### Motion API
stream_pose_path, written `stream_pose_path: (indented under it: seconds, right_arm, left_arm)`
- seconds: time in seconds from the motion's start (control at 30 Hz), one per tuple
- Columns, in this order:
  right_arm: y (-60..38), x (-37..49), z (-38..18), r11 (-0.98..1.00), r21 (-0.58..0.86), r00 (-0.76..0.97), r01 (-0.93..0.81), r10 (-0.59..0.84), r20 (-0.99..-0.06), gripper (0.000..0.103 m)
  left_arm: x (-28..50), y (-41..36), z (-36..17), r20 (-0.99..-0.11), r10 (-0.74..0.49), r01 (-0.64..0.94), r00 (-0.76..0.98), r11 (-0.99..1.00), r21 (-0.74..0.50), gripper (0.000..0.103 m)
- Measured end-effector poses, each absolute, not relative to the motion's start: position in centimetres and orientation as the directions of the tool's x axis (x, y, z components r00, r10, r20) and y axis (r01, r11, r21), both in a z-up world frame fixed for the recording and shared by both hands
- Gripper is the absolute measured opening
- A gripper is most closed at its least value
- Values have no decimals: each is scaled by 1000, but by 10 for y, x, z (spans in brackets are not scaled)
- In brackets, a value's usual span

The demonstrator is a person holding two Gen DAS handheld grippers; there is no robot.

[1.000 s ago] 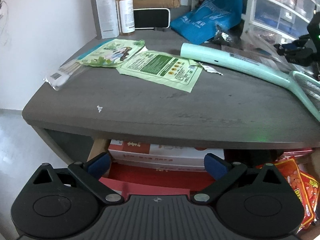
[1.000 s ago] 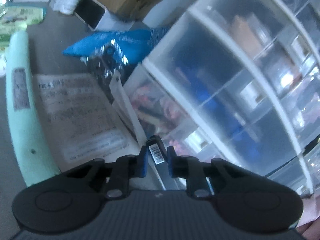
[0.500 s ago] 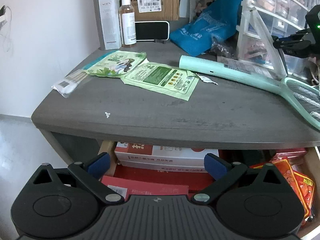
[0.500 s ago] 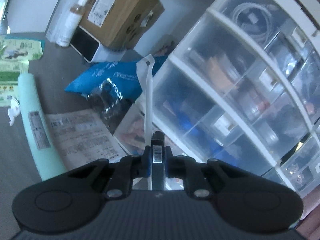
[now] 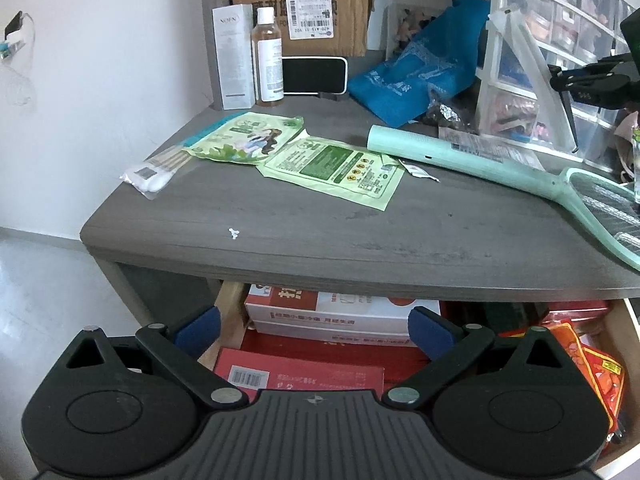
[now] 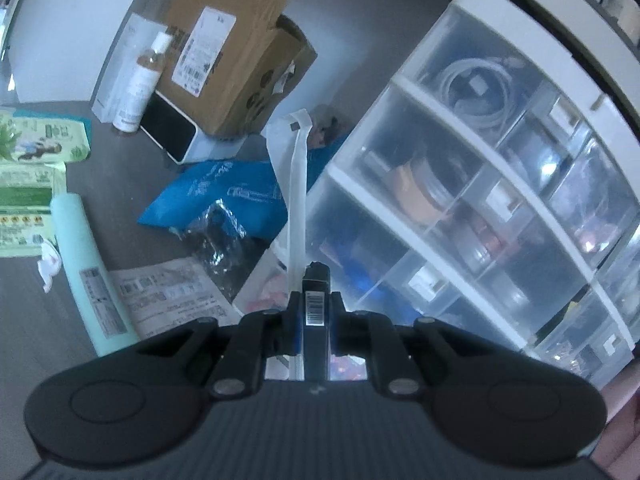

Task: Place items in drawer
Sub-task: 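Lift the black box up with the right gripper, then carry the black box with the right gripper over the open drawer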

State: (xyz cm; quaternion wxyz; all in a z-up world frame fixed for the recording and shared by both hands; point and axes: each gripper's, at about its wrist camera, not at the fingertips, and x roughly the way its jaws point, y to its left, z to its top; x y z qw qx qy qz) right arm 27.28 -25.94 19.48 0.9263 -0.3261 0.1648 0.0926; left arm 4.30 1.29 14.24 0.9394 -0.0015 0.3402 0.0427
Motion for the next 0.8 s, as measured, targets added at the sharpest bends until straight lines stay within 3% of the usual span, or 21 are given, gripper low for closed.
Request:
stream_pose_path:
  seconds: [0.8]
  right_arm:
    - [-239, 198, 236, 744, -599, 942, -296, 124, -311, 12]
  left_arm:
    - [17, 26, 149, -598, 81, -92, 797, 996, 12, 101]
